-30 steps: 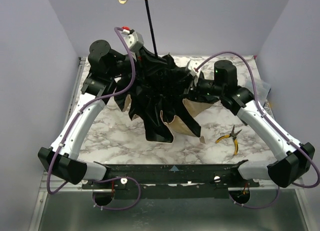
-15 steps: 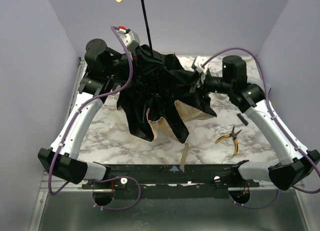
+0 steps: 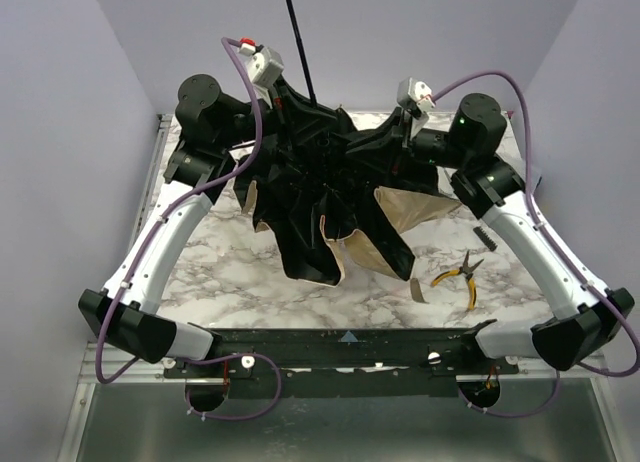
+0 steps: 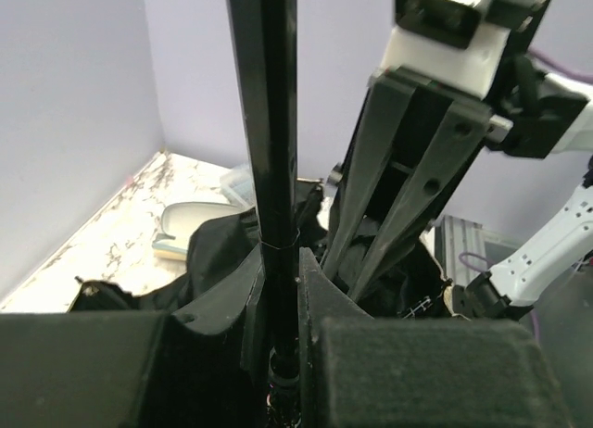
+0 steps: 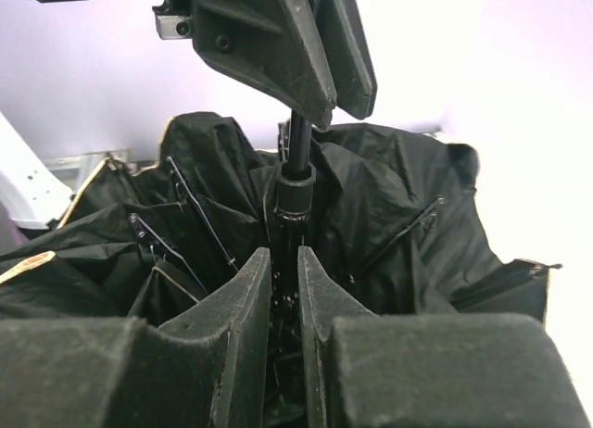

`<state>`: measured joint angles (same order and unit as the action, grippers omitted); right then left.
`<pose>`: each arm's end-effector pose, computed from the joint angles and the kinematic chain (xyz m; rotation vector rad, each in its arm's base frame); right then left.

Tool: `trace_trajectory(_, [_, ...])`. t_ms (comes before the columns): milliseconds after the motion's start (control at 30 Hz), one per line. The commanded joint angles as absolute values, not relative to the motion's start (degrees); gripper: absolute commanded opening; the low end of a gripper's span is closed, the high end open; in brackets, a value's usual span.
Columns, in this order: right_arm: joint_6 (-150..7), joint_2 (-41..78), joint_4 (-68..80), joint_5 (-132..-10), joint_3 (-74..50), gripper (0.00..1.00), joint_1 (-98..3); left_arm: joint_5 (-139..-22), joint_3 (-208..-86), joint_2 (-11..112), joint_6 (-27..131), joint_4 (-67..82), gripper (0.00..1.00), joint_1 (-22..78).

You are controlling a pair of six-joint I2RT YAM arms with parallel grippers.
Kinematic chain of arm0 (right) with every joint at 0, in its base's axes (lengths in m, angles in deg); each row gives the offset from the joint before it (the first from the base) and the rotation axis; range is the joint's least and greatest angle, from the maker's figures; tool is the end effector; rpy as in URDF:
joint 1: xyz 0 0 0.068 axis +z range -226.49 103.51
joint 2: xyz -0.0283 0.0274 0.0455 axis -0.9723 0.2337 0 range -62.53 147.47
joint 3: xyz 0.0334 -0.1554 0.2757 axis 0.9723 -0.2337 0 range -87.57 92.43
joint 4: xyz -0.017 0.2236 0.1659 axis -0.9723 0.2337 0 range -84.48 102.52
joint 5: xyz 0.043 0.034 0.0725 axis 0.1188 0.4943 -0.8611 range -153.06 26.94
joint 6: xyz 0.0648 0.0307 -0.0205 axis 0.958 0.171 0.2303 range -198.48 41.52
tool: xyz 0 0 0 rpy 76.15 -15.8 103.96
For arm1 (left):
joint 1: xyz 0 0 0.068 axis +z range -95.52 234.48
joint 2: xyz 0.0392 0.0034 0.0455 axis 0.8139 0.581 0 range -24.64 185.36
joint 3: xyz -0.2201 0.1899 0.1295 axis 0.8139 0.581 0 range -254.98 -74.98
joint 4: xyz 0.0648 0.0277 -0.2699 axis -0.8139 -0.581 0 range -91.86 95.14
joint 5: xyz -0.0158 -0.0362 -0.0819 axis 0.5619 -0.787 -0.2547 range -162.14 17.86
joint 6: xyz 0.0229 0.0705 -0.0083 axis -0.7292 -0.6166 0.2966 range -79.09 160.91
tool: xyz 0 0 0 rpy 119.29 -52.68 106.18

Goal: Open the umbrella

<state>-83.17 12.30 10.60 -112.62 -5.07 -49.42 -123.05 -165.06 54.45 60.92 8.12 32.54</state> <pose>0.2512 0.1819 0.5132 -1.0789 1.2129 0.9588 0.2774 -0.1641 0.5551 0.8169 1.2918 -1.1782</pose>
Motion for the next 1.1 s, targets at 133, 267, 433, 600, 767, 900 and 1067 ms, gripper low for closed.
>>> trace_trajectory(133, [-77.80, 16.29, 3.06, -123.66, -8.43, 0.19, -44.98, -119.68, -168.14, 55.35, 66.80, 13.37, 0.00, 31.45])
trace_trajectory(267, [-84.40, 16.62, 8.43, -124.45, -9.40, 0.23, -41.88, -116.20, -169.25, 56.53, 67.58, 12.82, 0.00, 31.45])
trace_trajectory(433, [-90.01, 19.36, 15.39, -123.63, -8.91, 0.36, -41.20, -112.72, -171.20, 58.14, 68.41, 12.20, 0.00, 31.53])
trace_trajectory(600, [-98.94, 22.94, 27.43, -121.69, -7.86, 0.53, -41.15, -110.29, -174.62, 59.86, 68.42, 11.50, 0.00, 32.65])
trace_trajectory(767, [-102.82, 23.84, 33.33, -119.28, -7.74, 0.80, -41.19, -109.75, -177.38, 61.01, 67.78, 11.10, 0.00, 34.81])
trace_trajectory(900, [-107.96, 25.08, 40.49, -117.67, -5.53, 0.91, -41.21, -109.96, -178.64, 61.80, 67.55, 11.23, 0.00, 36.29])
trace_trajectory(1067, [-109.30, 24.58, 45.33, -115.90, -5.48, 0.92, -42.49, -115.29, -177.42, 61.28, 67.20, 15.25, 0.00, 37.26])
